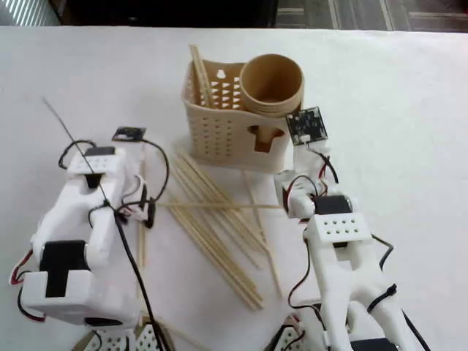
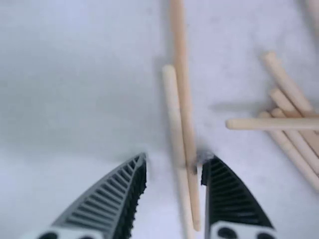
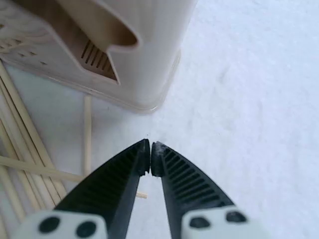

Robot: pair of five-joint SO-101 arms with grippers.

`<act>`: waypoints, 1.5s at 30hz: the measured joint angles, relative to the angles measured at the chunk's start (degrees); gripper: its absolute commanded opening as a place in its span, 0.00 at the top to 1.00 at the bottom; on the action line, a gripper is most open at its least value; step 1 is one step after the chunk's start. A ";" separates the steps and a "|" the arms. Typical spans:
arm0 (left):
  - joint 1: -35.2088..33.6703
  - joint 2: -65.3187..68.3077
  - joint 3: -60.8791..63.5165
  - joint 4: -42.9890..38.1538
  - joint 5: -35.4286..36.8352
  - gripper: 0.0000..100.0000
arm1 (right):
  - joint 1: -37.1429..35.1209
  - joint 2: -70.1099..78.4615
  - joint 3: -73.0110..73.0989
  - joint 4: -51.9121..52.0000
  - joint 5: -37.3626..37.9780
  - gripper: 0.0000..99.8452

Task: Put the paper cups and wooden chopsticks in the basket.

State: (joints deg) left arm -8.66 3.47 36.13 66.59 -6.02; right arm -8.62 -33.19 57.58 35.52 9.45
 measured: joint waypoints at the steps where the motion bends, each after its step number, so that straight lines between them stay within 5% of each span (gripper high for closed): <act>1: 0.18 0.00 0.00 -0.35 0.00 0.94 | 0.00 0.00 0.00 0.00 0.00 0.98; 13: 1.05 2.11 -1.05 -1.58 0.09 0.98 | 0.00 0.00 0.00 0.00 0.00 0.98; 33: 4.92 -15.56 -20.84 21.54 0.09 0.98 | 0.00 0.00 0.00 0.00 0.00 0.98; 45: 9.85 -24.62 -39.91 24.09 0.09 0.98 | 0.00 0.00 0.00 0.00 0.00 0.98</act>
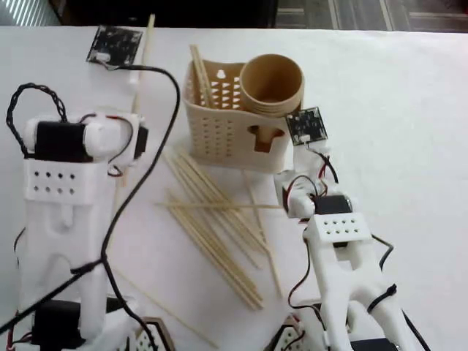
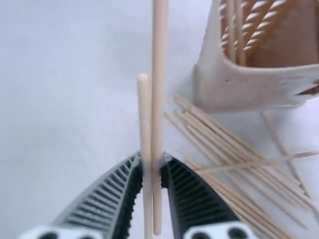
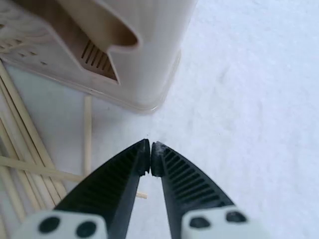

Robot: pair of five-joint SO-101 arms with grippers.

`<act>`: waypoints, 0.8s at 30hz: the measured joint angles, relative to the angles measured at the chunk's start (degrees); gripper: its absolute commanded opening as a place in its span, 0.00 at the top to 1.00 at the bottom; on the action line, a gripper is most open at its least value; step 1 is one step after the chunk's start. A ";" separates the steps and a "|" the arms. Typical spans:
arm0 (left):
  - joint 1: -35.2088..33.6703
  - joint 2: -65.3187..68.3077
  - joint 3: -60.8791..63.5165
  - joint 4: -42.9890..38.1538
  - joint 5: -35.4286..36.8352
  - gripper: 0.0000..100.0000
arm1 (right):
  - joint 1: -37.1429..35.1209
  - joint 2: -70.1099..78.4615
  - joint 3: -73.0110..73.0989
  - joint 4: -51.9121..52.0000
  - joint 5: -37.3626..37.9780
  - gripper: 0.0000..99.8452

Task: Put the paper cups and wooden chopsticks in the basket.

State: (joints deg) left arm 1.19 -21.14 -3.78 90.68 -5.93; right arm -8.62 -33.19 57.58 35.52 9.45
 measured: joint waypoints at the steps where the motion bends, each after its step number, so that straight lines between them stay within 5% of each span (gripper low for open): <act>1: 1.41 -0.09 -1.23 -0.53 0.09 0.98 | 0.00 0.00 0.00 0.00 0.00 0.98; 13: 9.67 -0.09 -5.54 -23.56 9.93 0.98 | 0.00 0.00 0.00 0.00 0.00 0.98; 24: 12.40 -0.09 -5.54 -38.95 10.90 0.98 | 0.00 0.00 0.00 0.00 0.00 0.98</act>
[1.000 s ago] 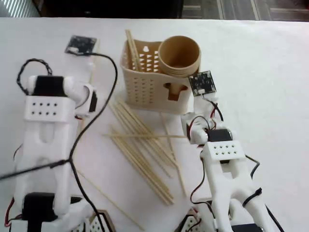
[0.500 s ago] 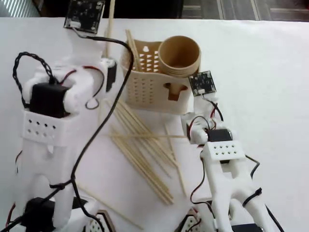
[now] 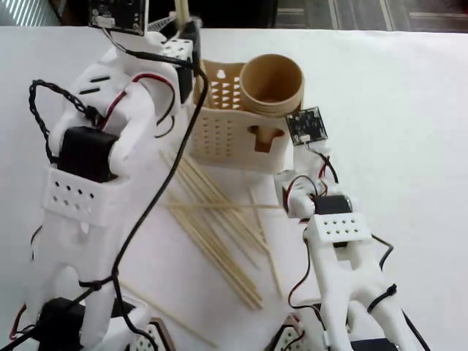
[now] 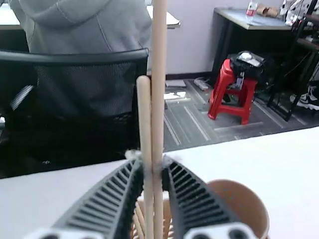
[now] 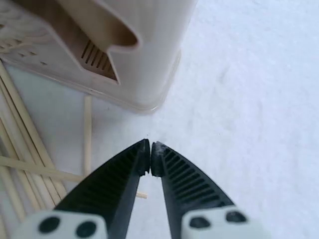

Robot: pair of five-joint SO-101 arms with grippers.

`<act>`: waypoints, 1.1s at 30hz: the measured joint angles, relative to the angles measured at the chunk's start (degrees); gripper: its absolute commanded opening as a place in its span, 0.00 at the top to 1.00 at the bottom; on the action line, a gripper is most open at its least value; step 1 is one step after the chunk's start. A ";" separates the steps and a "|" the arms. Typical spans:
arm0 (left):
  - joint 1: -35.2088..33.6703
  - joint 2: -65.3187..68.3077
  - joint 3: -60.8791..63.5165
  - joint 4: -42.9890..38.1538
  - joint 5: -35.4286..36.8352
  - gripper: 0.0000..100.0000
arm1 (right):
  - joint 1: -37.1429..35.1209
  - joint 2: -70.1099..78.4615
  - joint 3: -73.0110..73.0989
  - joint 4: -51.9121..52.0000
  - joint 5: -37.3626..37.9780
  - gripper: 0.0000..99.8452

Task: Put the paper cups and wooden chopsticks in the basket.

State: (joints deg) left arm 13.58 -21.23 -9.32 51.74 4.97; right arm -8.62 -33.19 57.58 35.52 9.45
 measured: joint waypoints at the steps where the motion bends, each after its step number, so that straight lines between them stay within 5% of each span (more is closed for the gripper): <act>1: 0.18 0.00 0.00 -1.32 0.00 0.98 | 0.00 0.00 0.00 0.00 0.00 0.98; 18: 0.18 0.00 14.77 -23.03 0.00 0.97 | 0.00 0.00 0.00 0.00 0.00 0.98; 22: 0.18 0.09 22.51 -26.37 -0.88 0.85 | 0.00 0.00 0.00 0.00 0.00 0.98; 33: 0.18 0.09 20.04 -14.33 -4.75 0.87 | 0.00 0.00 0.00 0.00 0.00 0.98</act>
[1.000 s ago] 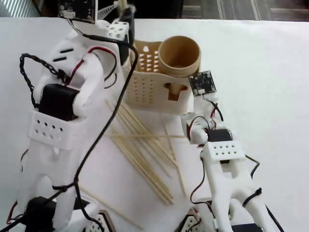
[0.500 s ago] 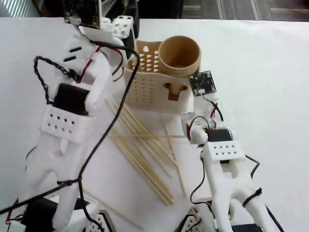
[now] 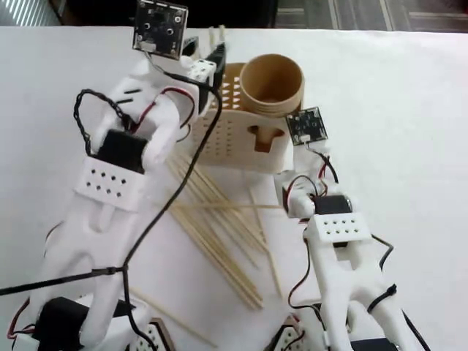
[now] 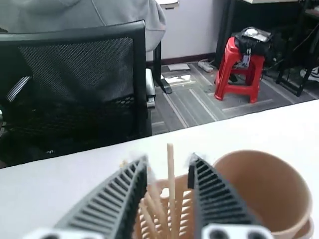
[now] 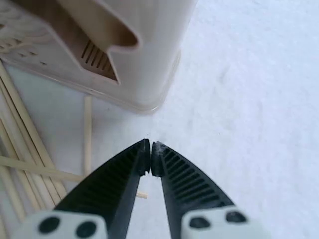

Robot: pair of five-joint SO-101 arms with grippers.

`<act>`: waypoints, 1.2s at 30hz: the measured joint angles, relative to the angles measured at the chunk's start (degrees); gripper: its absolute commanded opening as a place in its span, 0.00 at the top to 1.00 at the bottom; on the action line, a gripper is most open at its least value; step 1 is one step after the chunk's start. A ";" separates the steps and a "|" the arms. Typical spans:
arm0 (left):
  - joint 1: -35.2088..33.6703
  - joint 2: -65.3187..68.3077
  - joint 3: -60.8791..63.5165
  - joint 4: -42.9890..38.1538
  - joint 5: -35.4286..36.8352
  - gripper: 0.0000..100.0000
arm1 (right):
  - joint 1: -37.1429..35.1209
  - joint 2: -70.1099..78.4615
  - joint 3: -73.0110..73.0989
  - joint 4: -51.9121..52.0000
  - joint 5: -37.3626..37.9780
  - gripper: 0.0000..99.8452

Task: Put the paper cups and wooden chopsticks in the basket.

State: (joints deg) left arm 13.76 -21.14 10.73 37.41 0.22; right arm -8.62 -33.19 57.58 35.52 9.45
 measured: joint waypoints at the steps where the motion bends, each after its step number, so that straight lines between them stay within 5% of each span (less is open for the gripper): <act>1: 0.00 0.00 -0.79 1.85 -0.62 0.88 | 0.00 0.00 0.00 0.00 0.00 0.98; 7: -3.69 0.00 -5.19 13.01 -3.87 0.98 | 0.00 0.00 0.00 0.00 0.00 0.98; 21: -12.48 -0.09 -16.26 44.13 -5.54 0.98 | 0.00 0.09 0.00 0.00 0.00 0.98; 27: -14.42 -11.87 -7.74 43.78 -8.62 0.98 | 0.00 0.35 0.00 0.00 0.00 0.98; 36: -17.23 -40.09 21.89 34.20 -9.23 0.98 | 0.00 0.35 0.00 0.00 0.00 0.98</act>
State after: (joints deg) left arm -3.47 -61.23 32.62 71.60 -9.01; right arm -8.62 -32.84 57.58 35.52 9.45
